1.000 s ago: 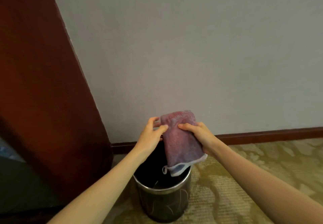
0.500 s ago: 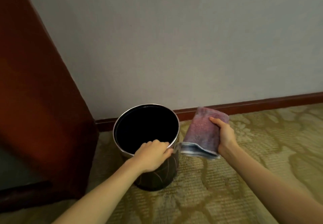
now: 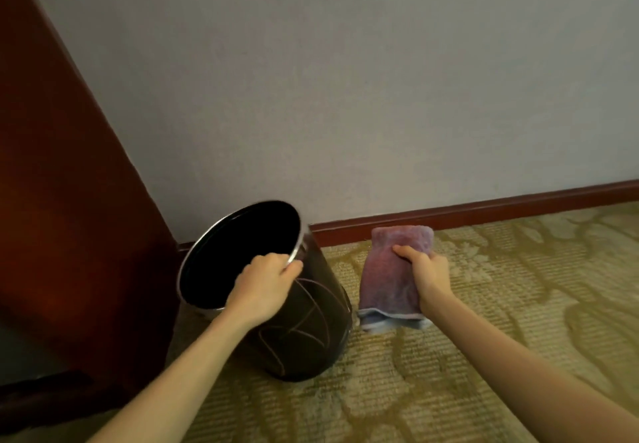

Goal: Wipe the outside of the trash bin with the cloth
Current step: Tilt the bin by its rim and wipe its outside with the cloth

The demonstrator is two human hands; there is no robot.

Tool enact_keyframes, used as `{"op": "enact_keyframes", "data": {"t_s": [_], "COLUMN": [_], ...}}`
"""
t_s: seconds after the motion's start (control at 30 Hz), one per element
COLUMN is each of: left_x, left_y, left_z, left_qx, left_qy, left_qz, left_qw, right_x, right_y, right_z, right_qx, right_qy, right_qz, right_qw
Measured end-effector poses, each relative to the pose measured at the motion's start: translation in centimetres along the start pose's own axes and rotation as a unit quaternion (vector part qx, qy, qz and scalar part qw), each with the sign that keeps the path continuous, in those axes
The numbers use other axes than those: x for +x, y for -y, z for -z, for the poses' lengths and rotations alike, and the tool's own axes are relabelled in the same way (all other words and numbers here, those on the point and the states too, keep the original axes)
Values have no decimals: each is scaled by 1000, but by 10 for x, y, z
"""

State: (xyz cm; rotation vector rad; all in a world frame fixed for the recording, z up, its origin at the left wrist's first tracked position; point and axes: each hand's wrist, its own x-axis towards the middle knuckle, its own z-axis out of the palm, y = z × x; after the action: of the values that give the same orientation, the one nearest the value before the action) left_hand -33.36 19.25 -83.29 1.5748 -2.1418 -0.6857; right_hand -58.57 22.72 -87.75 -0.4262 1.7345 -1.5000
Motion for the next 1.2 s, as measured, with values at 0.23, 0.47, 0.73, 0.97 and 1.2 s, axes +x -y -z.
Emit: {"op": "enact_keyframes", "data": {"t_s": [0.23, 0.47, 0.73, 0.97, 1.2], "left_x": [8, 13, 15, 15, 8], "left_y": [48, 78, 101, 100, 111], "left_z": [43, 66, 74, 69, 67], "left_qx": [-184, -229, -188, -192, -240], "left_qy": [-145, -115, -72, -74, -43], "left_qz": [116, 184, 114, 30, 13], "left_qw": [965, 949, 973, 978, 970], "right_x": [6, 11, -8, -17, 24], "right_y": [1, 18, 34, -15, -2], "right_z": [-25, -64, -102, -131, -160], "right_qx": [-124, -218, -428, -467, -364], "right_qy": [16, 84, 190, 122, 135], "right_qz": [80, 99, 197, 213, 108], "right_qw": [989, 967, 861, 850, 915]}}
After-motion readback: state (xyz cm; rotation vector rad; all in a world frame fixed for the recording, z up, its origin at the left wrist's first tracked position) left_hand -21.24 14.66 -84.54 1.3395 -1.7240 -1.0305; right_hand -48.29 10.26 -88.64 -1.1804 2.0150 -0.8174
